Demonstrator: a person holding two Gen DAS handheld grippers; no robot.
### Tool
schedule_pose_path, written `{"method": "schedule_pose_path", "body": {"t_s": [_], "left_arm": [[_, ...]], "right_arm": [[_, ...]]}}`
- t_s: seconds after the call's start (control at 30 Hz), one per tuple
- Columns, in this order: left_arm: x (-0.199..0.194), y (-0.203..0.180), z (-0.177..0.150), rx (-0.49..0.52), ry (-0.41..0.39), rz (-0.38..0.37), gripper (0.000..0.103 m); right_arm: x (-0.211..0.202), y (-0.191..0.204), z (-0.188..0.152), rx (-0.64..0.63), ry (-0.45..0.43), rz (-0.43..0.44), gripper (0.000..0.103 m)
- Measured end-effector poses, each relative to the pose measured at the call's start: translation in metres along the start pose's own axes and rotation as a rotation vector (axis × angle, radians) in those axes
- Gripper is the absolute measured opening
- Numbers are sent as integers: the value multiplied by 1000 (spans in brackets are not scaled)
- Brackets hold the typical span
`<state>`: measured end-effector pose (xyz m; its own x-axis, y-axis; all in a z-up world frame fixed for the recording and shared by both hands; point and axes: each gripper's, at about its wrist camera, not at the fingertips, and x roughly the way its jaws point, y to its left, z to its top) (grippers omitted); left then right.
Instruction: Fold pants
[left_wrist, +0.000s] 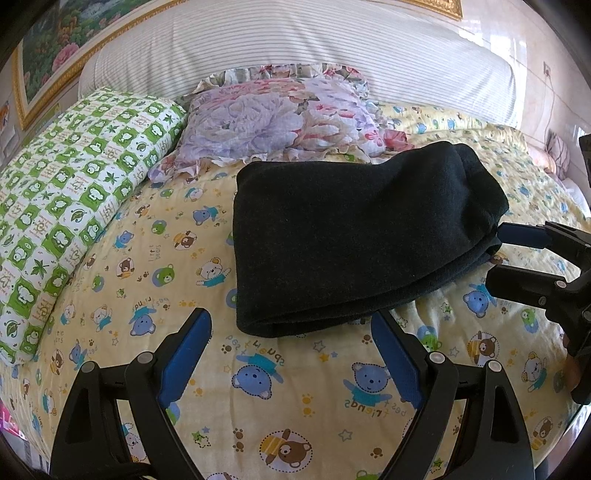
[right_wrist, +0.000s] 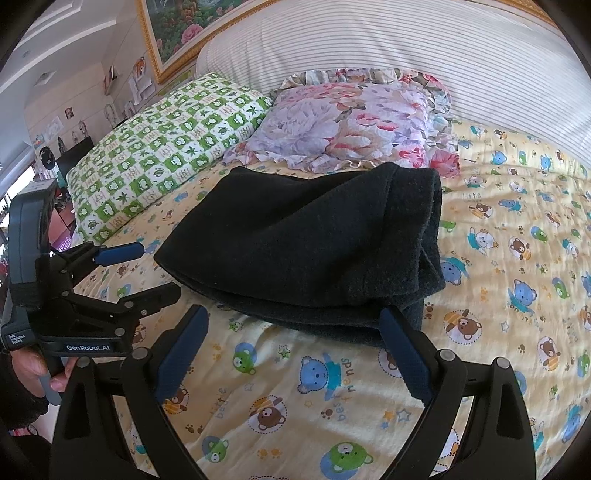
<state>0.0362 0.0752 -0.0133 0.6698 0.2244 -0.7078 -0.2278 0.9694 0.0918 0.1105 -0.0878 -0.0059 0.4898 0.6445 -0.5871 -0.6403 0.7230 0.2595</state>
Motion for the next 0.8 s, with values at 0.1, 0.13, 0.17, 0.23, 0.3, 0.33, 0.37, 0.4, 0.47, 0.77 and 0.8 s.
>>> {"method": "schedule_pose_path", "body": {"t_s": [0.1,0.13,0.17,0.23,0.3,0.33,0.37,0.4,0.47,0.77,0.8], "left_arm": [[0,0,0,0,-1,1,89],[-1,0,0,0,-2,0,89],[-1,-1,-1,0,-1,1,89],[-1,-1,-1,-1,-3,1,89],[-1,-1,-1,-2,-2,2,89],[-1,-1,0,-2,-3,2,89],[-1,-1,-1,-1,-3,1,89],[-1,-1,-1,-1,-5,2,89],[-1,-1,0,-1,-8,3,89],[-3,4,2,-30,-42,9,89],[-3,4,3,-32,-42,10,89]], "right_arm": [[0,0,0,0,1,0,94],[0,0,0,0,0,0,94],[0,0,0,0,0,1,94],[0,0,0,1,-2,1,94],[0,0,0,2,-2,1,94],[0,0,0,2,-2,0,94],[-1,-1,0,1,-1,1,94],[0,-1,0,1,-2,1,94],[0,-1,0,1,-2,1,94],[-4,-3,5,2,-18,0,94],[-4,-3,6,5,-20,0,94]]}}
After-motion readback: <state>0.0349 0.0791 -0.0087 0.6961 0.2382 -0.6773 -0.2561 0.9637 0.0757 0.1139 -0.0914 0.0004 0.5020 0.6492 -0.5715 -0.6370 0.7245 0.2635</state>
